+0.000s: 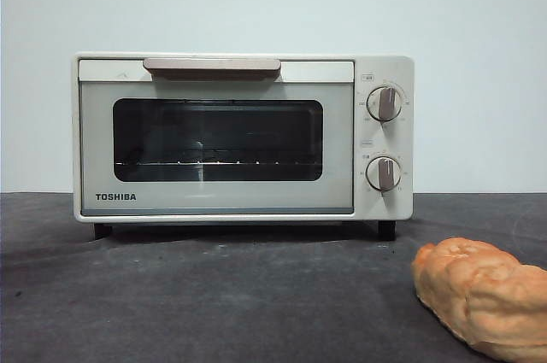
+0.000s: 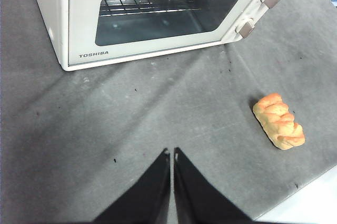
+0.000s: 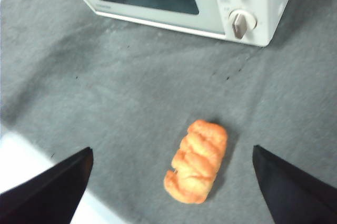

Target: The left arm flap open the oven, the right arm pick bread and place it into oven, the left arm flap close the oven

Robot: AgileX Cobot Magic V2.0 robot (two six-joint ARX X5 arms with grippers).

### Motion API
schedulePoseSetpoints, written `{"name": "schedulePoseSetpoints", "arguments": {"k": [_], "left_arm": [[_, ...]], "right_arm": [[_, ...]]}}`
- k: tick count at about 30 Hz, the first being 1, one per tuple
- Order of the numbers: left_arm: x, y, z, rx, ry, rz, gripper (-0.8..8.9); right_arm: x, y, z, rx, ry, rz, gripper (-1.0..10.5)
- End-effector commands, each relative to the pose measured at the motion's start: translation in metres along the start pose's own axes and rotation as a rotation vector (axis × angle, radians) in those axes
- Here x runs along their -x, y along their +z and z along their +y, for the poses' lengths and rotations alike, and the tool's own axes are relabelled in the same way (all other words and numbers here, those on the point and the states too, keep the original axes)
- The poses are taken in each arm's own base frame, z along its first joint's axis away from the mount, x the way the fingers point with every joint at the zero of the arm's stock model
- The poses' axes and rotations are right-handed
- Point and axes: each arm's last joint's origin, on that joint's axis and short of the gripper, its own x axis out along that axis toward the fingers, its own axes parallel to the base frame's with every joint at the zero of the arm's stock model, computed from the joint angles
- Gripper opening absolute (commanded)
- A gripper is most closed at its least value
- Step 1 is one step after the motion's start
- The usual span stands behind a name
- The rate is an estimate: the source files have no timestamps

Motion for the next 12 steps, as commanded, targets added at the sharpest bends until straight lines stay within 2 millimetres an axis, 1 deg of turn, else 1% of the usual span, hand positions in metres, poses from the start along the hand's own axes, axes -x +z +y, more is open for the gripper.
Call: {"name": "schedulePoseSetpoints", "arguments": {"k": [1, 4, 9, 12], "left_arm": [[0.003, 0.004, -0.002, -0.020, -0.006, -0.018, 0.16], [0.003, 0.005, -0.002, -0.021, -0.006, -0.020, 0.16], [0.003, 0.005, -0.002, -0.022, -0.006, -0.021, 0.16], [0.003, 0.005, -0.002, -0.022, -0.006, -0.021, 0.16]], "right_arm": [[-0.008, -0.004, -0.002, -0.034, -0.007, 0.030, 4.8], [-0.019, -0.012, -0.006, -0.061, -0.013, 0.063, 4.8], [-0.044, -0.027, -0.011, -0.110, 0.017, 0.097, 4.8], [-0.059, -0.038, -0.013, -0.131, -0.002, 0.112, 4.8]]}}
